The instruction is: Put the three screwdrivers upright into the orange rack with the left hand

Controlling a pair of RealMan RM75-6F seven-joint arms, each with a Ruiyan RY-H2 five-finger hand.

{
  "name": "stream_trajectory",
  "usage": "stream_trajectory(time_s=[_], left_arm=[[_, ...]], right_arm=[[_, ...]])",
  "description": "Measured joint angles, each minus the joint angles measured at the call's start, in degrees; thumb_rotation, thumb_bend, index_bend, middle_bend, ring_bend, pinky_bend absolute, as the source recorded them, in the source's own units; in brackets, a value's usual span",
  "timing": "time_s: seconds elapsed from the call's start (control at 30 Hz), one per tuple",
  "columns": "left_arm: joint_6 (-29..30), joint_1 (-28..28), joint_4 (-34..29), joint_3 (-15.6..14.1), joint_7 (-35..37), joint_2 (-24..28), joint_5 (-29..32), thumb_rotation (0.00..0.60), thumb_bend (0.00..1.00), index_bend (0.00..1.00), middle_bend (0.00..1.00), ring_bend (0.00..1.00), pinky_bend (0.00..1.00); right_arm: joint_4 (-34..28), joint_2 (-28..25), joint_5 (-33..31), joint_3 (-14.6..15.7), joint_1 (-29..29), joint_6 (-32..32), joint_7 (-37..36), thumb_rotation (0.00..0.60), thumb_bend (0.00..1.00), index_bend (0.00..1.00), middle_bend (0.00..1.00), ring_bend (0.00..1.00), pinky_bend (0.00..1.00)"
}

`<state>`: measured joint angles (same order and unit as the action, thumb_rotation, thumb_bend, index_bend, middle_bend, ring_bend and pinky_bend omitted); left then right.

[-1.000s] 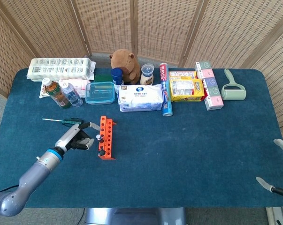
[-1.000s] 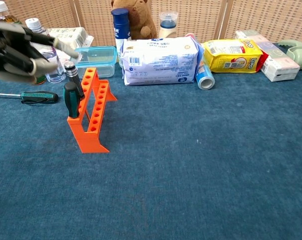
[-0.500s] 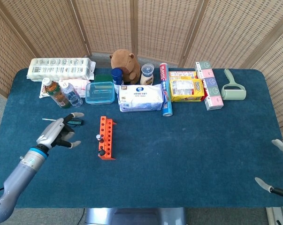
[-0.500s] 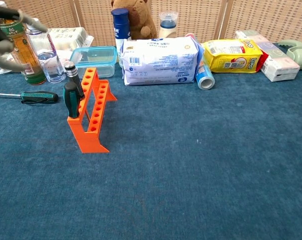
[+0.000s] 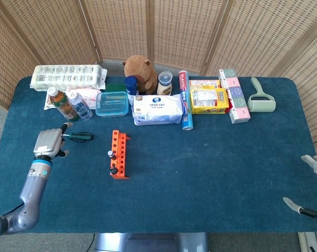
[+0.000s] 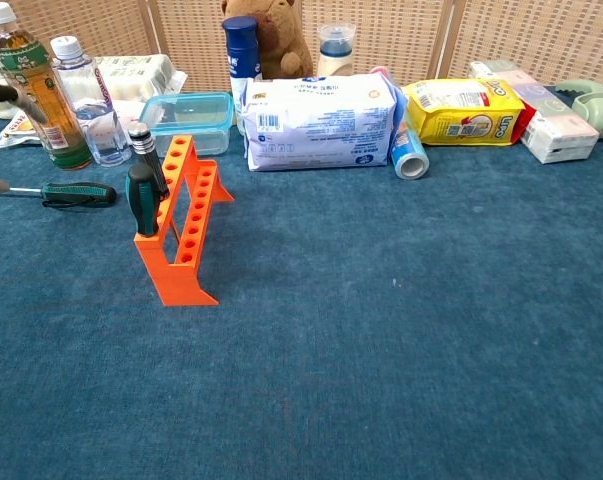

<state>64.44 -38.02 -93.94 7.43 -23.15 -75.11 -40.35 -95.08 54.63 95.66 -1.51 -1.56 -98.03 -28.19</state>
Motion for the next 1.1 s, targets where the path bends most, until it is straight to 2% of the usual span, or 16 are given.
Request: stream_trajectory(time_s=[0.13, 0.67, 1.1], left_arm=[[-1.13, -0.33, 3.76, 0.58, 0.68, -2.34, 0.44, 0.600, 0.33, 0.30, 0.94, 0.98, 0.95], [-8.55, -3.32, 15.07, 3.07, -0.40, -9.18, 4.77, 0.600, 0.34, 0.31, 0.94, 0.98, 0.95], [-10.08, -4.30, 19.94, 3.50, -1.62, -12.82, 5.40, 0.600, 0.34, 0.33, 0.94, 0.98, 0.95]], right_arm=[[0.03, 0.13, -0.57, -0.09, 0.19, 0.68, 0.34, 0.600, 0.04, 0.07, 0.16, 0.09, 0.02], [0.13, 0.75, -4.08, -0.97, 1.28, 4.24, 1.47, 0.600, 0.04, 0.07, 0.16, 0.09, 0.02], [0.51, 0.72, -5.31, -1.47, 1.54, 5.22, 0.59, 0.600, 0.04, 0.07, 0.16, 0.09, 0.02]])
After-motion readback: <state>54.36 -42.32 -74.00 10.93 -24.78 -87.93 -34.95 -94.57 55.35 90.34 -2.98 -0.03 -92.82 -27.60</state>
